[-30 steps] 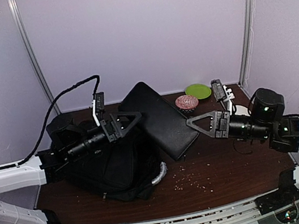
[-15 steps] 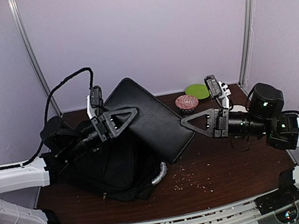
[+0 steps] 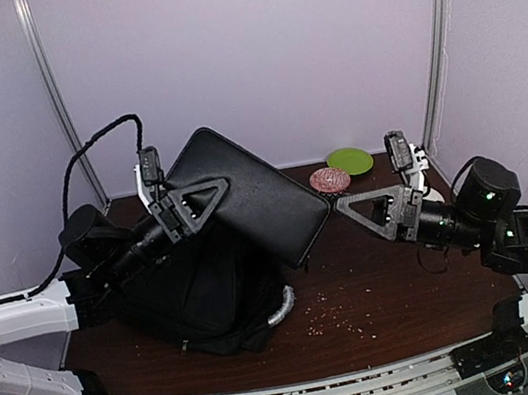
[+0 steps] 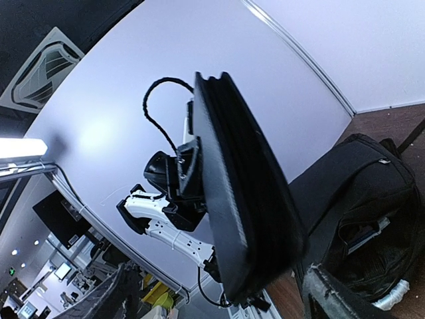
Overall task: Pack the student bag
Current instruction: Pick up the personal item from the center of the board, then place the personal item in the student bag.
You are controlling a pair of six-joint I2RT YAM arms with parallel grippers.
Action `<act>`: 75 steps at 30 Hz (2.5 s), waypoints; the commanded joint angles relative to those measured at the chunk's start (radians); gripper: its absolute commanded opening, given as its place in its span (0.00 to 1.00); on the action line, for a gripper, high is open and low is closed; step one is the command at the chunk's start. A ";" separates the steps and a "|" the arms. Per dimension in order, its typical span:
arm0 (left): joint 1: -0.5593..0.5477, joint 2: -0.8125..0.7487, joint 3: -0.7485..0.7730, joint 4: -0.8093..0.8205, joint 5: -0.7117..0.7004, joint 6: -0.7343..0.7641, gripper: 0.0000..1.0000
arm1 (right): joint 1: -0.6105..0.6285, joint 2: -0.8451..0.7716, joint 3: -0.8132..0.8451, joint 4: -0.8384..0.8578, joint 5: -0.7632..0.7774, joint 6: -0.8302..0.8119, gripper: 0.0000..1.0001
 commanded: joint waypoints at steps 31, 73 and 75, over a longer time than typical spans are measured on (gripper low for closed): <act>0.006 -0.107 -0.076 -0.171 -0.114 0.063 0.90 | 0.013 0.093 0.053 0.062 0.127 -0.030 0.00; -0.222 0.297 0.525 -1.532 -1.039 0.419 0.02 | -0.006 -0.164 -0.161 -0.339 0.182 0.007 0.00; -0.201 0.235 0.492 -1.490 -0.994 0.421 0.00 | 0.008 -0.123 -0.178 -0.262 0.159 0.036 0.00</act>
